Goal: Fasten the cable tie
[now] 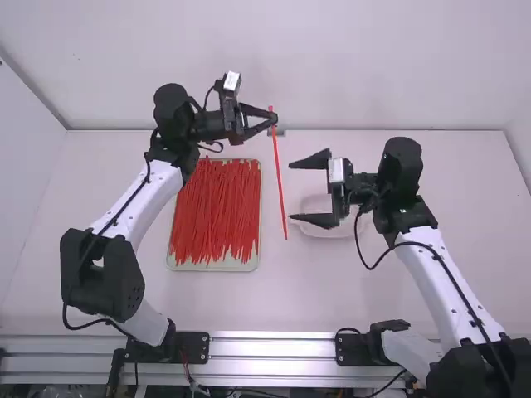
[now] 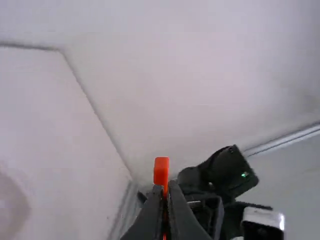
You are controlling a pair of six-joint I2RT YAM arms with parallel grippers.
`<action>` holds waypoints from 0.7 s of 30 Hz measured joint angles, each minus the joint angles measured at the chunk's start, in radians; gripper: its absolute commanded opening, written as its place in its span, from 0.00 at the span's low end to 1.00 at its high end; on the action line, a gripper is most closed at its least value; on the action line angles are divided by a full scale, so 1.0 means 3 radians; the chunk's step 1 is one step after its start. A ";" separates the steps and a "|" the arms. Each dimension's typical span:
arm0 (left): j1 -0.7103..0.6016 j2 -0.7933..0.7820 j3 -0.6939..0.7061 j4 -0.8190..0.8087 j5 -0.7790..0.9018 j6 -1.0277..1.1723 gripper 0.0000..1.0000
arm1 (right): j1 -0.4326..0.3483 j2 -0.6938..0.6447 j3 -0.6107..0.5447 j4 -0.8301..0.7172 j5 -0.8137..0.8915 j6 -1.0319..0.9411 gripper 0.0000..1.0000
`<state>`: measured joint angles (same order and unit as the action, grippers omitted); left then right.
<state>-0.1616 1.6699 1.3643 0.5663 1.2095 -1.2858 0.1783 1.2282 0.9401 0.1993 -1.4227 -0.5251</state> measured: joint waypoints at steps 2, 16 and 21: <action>0.0000 0.0000 0.0000 0.0023 0.0048 -0.0305 0.02 | 0.0000 0.0001 0.0000 -0.0001 -0.0010 -0.0313 0.98; -0.0001 0.0000 0.0000 -0.0370 0.0121 -0.1325 0.02 | 0.0038 0.0000 0.0000 0.0001 -0.0023 -0.2256 0.98; -0.0001 0.0000 0.0000 -0.0557 0.0118 -0.1319 0.02 | 0.0057 0.0000 0.0000 0.0080 -0.0032 -0.2575 0.98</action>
<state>-0.1619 1.6699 1.3643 0.3992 1.2449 -1.6814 0.1955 1.2282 0.9401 0.2234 -1.4322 -1.2976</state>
